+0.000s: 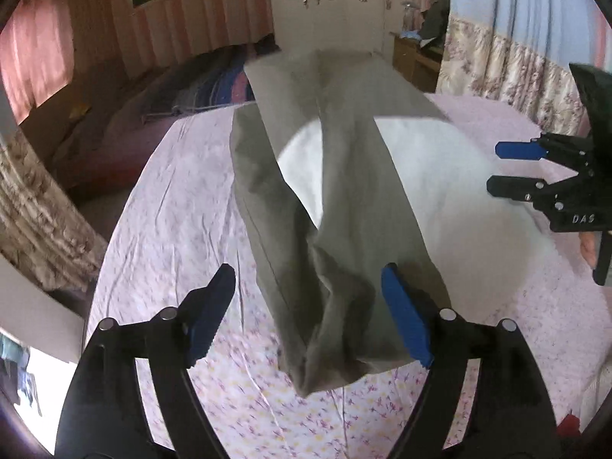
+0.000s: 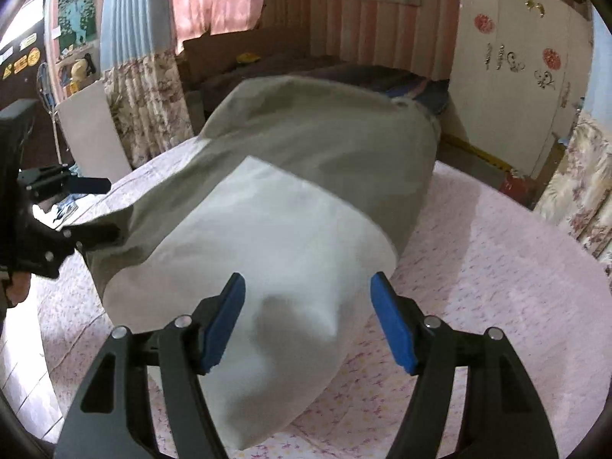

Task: Fold large clothes
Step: 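Lay the folded olive side down with the left gripper and release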

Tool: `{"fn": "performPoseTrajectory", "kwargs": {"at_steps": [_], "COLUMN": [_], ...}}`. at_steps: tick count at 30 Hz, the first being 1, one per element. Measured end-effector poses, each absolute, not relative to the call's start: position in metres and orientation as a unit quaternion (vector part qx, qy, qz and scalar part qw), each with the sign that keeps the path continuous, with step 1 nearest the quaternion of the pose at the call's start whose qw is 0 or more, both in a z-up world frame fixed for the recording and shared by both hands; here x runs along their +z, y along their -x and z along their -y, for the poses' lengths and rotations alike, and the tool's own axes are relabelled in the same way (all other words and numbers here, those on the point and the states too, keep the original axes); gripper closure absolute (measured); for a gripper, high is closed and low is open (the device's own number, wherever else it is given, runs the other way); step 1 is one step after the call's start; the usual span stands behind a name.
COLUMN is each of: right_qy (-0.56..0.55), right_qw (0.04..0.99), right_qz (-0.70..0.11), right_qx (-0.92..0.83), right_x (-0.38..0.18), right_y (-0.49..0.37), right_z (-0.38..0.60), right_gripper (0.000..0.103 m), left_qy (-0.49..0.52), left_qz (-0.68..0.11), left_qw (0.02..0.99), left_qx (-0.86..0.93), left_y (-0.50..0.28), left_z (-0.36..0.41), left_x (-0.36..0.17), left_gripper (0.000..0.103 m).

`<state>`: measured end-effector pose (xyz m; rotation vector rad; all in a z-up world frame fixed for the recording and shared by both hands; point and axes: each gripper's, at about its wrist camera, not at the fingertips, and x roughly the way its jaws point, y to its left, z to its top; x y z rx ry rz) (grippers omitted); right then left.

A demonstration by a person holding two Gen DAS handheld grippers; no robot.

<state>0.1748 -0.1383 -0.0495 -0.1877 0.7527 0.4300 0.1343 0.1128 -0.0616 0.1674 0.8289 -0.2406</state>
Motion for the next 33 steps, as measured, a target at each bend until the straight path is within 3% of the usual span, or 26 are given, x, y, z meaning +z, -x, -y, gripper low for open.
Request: {"fn": "performPoseTrajectory", "kwargs": {"at_steps": [10, 11, 13, 16, 18, 20, 22, 30, 33], "right_qy": [0.084, 0.085, 0.086, 0.076, 0.068, 0.068, 0.064, 0.064, 0.073], "right_qw": [0.910, 0.910, 0.909, 0.908, 0.902, 0.903, 0.904, 0.905, 0.902], "right_qz": [-0.372, -0.374, -0.377, -0.383, -0.393, -0.391, -0.386, -0.365, -0.371], "right_qx": [0.161, 0.160, 0.155, 0.153, 0.163, 0.167, 0.172, 0.207, 0.210], "right_x": [-0.045, -0.047, -0.050, -0.052, -0.055, -0.056, -0.054, -0.042, -0.051], "right_y": [-0.214, -0.217, -0.223, -0.228, -0.232, -0.234, -0.234, -0.221, -0.222], "right_z": [0.146, 0.145, 0.141, 0.136, 0.130, 0.125, 0.120, 0.097, 0.089], "right_gripper": [0.034, 0.034, 0.036, 0.041, 0.049, 0.049, 0.049, 0.049, 0.048], "left_qy": [-0.085, -0.081, -0.076, -0.086, -0.089, -0.090, -0.083, -0.076, -0.079], "left_qz": [-0.435, -0.443, -0.459, -0.460, -0.453, -0.440, -0.423, -0.396, -0.424], "left_qw": [0.881, 0.876, 0.862, 0.858, 0.859, 0.865, 0.872, 0.892, 0.885], "left_qx": [-0.162, -0.172, -0.202, -0.212, -0.220, -0.223, -0.231, -0.203, -0.174], "left_y": [-0.234, -0.244, -0.259, -0.266, -0.265, -0.260, -0.254, -0.207, -0.208], "left_z": [-0.102, -0.099, -0.089, -0.079, -0.076, -0.076, -0.082, -0.122, -0.144], "left_x": [-0.050, -0.053, -0.061, -0.066, -0.067, -0.065, -0.059, -0.033, -0.052], "left_gripper": [0.022, 0.025, 0.047, 0.058, 0.072, 0.087, 0.096, 0.099, 0.097]}}
